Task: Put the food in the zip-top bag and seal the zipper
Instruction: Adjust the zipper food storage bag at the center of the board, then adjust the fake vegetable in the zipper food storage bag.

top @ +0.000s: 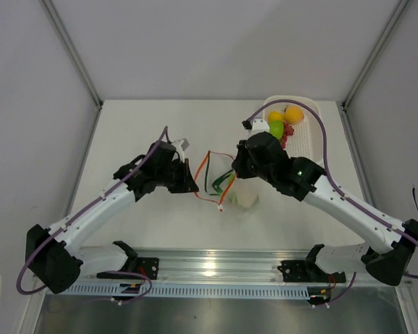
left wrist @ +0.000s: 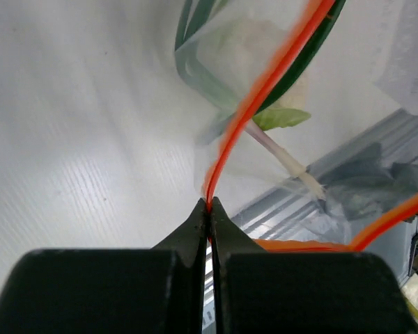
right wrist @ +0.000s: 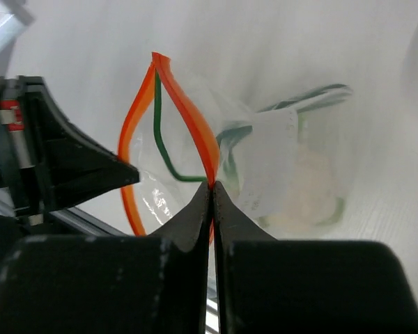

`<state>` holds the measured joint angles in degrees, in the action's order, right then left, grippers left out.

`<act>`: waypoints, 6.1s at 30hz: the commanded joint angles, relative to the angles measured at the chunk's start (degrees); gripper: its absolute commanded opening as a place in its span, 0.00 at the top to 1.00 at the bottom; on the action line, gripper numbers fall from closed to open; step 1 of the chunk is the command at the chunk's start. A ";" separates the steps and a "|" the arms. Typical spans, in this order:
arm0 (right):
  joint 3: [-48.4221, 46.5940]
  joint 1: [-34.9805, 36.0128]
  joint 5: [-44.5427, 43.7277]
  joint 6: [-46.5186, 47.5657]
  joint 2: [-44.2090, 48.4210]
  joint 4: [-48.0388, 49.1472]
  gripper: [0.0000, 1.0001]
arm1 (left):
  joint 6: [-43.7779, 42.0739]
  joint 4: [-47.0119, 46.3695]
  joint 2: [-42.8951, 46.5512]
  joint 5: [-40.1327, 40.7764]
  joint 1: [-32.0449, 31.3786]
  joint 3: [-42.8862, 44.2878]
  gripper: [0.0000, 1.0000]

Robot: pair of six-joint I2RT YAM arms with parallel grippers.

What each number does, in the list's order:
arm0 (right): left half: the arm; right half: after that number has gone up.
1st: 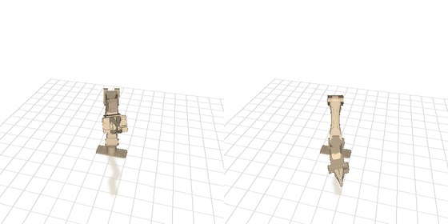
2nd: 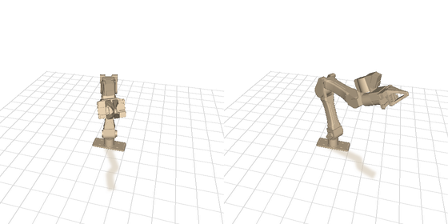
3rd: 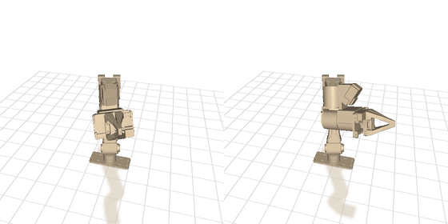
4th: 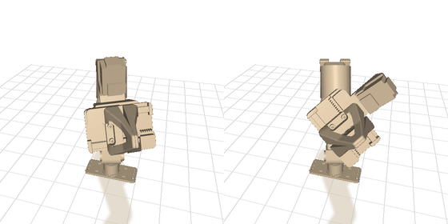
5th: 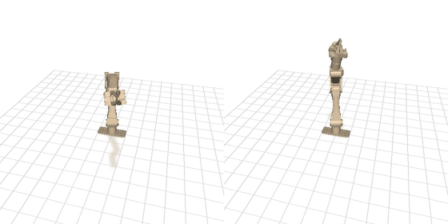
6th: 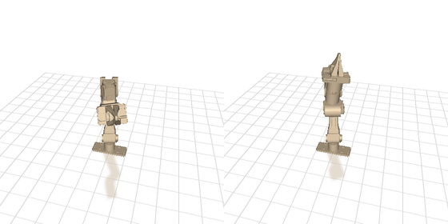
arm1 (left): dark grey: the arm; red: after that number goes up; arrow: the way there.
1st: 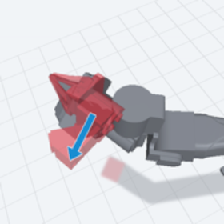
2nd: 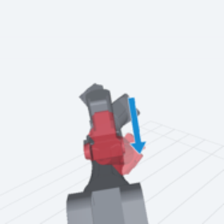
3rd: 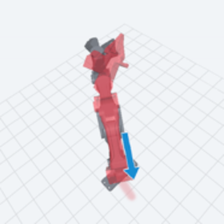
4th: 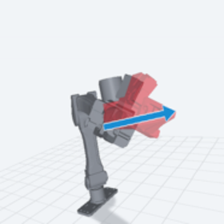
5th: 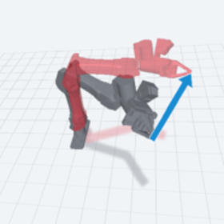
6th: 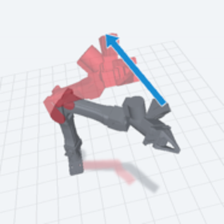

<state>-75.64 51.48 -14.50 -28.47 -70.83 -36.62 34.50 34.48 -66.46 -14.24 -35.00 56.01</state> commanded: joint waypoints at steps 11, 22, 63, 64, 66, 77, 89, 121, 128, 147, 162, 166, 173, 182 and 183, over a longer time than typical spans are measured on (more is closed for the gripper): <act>-0.75 -0.33 -0.36 1.14 -0.80 1.64 0.95 | 1.36 -4.41 7.75 -2.54 0.55 -0.89 0.99; -11.10 3.88 -2.11 2.10 -4.05 -1.61 0.47 | 0.74 -5.21 7.57 -1.49 0.64 -1.69 0.99; -15.51 6.70 5.79 -4.93 -25.59 3.40 0.67 | 1.97 -2.66 15.13 -0.70 0.55 -1.17 0.99; -15.42 6.61 5.89 -4.67 -26.11 3.57 0.67 | 1.97 -2.58 15.04 -0.61 0.55 -0.99 0.99; -15.07 6.61 5.80 -4.49 -26.64 3.93 0.69 | 1.97 -2.58 15.04 -0.70 0.55 -1.07 0.99; -12.52 6.52 4.40 -3.79 -28.22 4.20 0.93 | 1.71 -2.22 15.21 -0.44 0.55 -0.55 1.00; -9.79 6.88 3.43 -2.47 -18.83 8.40 0.36 | 1.45 -2.22 14.86 0.00 0.55 -1.96 0.99; -6.37 9.60 3.60 -8.80 -17.41 11.21 0.72 | 4.79 -3.54 20.58 1.94 0.64 -3.98 0.99; -7.16 7.40 5.18 -8.97 -18.91 12.71 0.69 | 4.79 -3.89 20.14 1.58 0.64 -3.98 1.00; -5.49 5.73 3.25 -9.50 -15.57 14.47 0.70 | 4.17 -3.72 19.96 1.41 0.64 -3.80 0.99; -5.66 5.47 3.96 -9.24 -14.78 15.52 0.71 | 4.26 -4.16 20.05 1.50 0.55 -4.42 0.99; -5.66 5.38 4.31 -9.41 -15.13 16.14 0.71 | 4.43 -4.33 19.79 1.23 0.64 -4.50 0.99; -6.54 5.38 5.62 -9.67 -16.79 17.11 0.71 | 4.35 -3.98 20.05 1.49 0.55 -4.24 1.00; -6.10 5.12 6.94 -9.50 -19.43 18.42 0.72 | 4.43 -3.98 20.05 1.41 0.55 -3.71 1.00; -6.10 5.12 7.29 -9.41 -19.87 18.51 0.72 | 4.43 -3.98 20.05 1.41 0.55 -3.80 0.99</act>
<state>-80.60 56.86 -8.03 -37.80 -89.32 -20.75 38.57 32.05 -46.76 -12.21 -34.68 51.59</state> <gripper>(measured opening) 0.280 0.005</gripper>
